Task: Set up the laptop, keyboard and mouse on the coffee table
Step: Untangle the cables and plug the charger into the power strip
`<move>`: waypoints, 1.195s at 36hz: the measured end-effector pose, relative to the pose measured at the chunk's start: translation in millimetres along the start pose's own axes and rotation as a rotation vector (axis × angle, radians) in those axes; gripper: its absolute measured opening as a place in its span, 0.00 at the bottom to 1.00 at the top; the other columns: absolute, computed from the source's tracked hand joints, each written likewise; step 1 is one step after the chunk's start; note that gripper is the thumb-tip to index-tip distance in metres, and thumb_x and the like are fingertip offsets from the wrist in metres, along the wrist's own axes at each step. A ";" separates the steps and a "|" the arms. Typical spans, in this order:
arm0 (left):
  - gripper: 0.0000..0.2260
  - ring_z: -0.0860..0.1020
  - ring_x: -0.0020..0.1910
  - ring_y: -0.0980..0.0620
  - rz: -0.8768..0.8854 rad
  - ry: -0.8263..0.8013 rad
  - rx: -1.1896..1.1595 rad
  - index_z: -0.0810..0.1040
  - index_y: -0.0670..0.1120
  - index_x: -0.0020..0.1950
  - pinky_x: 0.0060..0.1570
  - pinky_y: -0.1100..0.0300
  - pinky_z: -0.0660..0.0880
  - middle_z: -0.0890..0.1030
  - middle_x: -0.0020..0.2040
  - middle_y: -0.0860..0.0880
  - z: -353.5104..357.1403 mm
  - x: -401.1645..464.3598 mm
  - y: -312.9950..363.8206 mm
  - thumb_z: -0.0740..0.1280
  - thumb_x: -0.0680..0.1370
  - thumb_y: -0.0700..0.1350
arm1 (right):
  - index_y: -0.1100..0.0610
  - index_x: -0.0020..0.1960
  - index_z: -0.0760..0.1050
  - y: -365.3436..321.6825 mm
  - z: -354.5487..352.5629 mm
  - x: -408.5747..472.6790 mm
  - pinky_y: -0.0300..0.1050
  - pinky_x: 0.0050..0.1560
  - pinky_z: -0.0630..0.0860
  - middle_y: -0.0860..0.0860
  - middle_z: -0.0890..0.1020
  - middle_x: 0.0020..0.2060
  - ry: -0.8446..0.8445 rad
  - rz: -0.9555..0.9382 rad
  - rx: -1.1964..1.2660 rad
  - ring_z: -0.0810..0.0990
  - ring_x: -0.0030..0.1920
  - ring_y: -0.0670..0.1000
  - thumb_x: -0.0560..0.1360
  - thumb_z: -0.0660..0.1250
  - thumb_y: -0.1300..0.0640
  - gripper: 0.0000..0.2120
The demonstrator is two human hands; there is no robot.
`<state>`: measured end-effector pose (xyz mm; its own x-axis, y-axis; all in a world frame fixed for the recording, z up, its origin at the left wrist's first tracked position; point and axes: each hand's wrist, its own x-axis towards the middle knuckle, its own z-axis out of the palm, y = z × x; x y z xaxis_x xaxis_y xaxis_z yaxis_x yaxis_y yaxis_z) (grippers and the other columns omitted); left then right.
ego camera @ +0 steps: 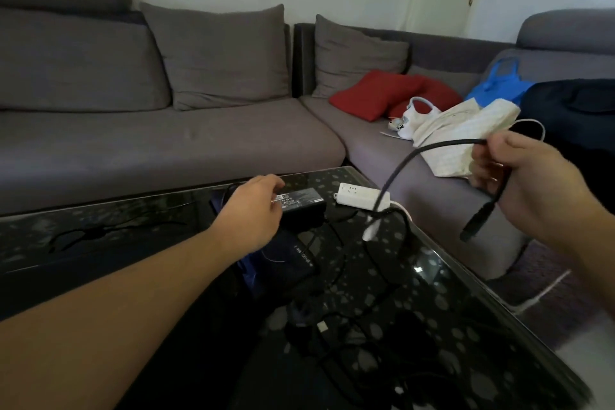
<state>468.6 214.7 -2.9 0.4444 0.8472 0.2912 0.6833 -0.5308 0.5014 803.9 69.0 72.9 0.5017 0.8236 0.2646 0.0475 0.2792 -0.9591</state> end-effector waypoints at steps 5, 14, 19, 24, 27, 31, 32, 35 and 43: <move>0.33 0.70 0.75 0.44 -0.066 -0.200 0.154 0.62 0.45 0.82 0.74 0.48 0.69 0.70 0.78 0.44 34.7 41.0 -15.8 0.72 0.80 0.51 | 0.48 0.32 0.63 12.8 -19.8 7.3 0.46 0.34 0.58 0.46 0.58 0.27 0.164 0.132 0.362 0.55 0.29 0.49 0.80 0.63 0.54 0.19; 0.27 0.61 0.73 0.35 -0.254 -0.258 0.366 0.68 0.42 0.71 0.71 0.41 0.68 0.62 0.72 0.37 56.9 58.4 -2.2 0.72 0.79 0.55 | 0.53 0.35 0.64 27.9 -1.2 17.3 0.37 0.38 0.69 0.48 0.67 0.31 0.186 0.097 0.268 0.68 0.29 0.45 0.72 0.62 0.71 0.16; 0.33 0.61 0.70 0.40 -0.190 -0.068 0.122 0.64 0.46 0.77 0.72 0.48 0.64 0.62 0.69 0.42 36.5 40.2 3.1 0.75 0.77 0.51 | 0.53 0.34 0.66 12.8 21.2 22.8 0.42 0.56 0.74 0.50 0.81 0.47 0.155 0.008 -0.046 0.80 0.51 0.46 0.74 0.70 0.72 0.20; 0.33 0.67 0.69 0.46 -0.152 0.056 -0.224 0.64 0.50 0.76 0.71 0.52 0.67 0.64 0.65 0.49 -3.3 22.2 23.9 0.77 0.76 0.46 | 0.56 0.30 0.67 -19.6 47.0 20.1 0.53 0.67 0.79 0.46 0.84 0.54 0.090 -0.113 -0.320 0.82 0.58 0.46 0.73 0.74 0.70 0.21; 0.31 0.76 0.60 0.51 -0.166 0.059 -0.480 0.62 0.51 0.73 0.60 0.57 0.72 0.73 0.63 0.51 -24.6 9.9 38.9 0.76 0.77 0.42 | 0.57 0.28 0.66 -44.6 71.2 24.6 0.44 0.50 0.80 0.50 0.84 0.43 0.063 -0.056 -0.281 0.81 0.44 0.43 0.74 0.68 0.71 0.20; 0.31 0.80 0.58 0.53 -0.181 0.025 -0.735 0.60 0.55 0.70 0.61 0.53 0.79 0.79 0.60 0.53 -51.3 -12.5 47.9 0.75 0.78 0.38 | 0.53 0.26 0.78 -79.0 107.6 19.0 0.49 0.41 0.80 0.48 0.79 0.28 0.024 -0.114 -0.439 0.81 0.30 0.46 0.80 0.56 0.63 0.26; 0.32 0.80 0.60 0.52 -0.175 0.019 -0.764 0.60 0.56 0.70 0.63 0.50 0.78 0.79 0.60 0.52 -60.3 -18.7 47.3 0.76 0.77 0.37 | 0.52 0.32 0.80 -87.4 121.6 13.2 0.54 0.46 0.83 0.51 0.83 0.35 0.027 -0.087 -0.381 0.85 0.37 0.50 0.79 0.60 0.62 0.20; 0.37 0.78 0.62 0.54 -0.154 -0.025 -0.798 0.58 0.60 0.71 0.65 0.50 0.77 0.77 0.63 0.56 -85.3 -40.0 42.5 0.76 0.75 0.35 | 0.57 0.37 0.75 -92.8 157.5 -2.3 0.61 0.50 0.86 0.58 0.79 0.51 -0.016 -0.139 -0.396 0.86 0.48 0.60 0.76 0.59 0.76 0.18; 0.23 0.85 0.52 0.55 -0.273 0.064 -1.009 0.81 0.55 0.59 0.51 0.59 0.80 0.87 0.51 0.54 -115.9 -93.0 17.4 0.82 0.69 0.38 | 0.61 0.50 0.76 -87.5 237.3 -43.4 0.54 0.61 0.83 0.55 0.80 0.54 -0.338 -0.301 -0.349 0.88 0.53 0.51 0.70 0.51 0.87 0.27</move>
<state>372.0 129.5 73.1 0.2959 0.9506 0.0940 -0.0580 -0.0803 0.9951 573.0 126.0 169.3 0.1210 0.8613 0.4935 0.4568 0.3931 -0.7980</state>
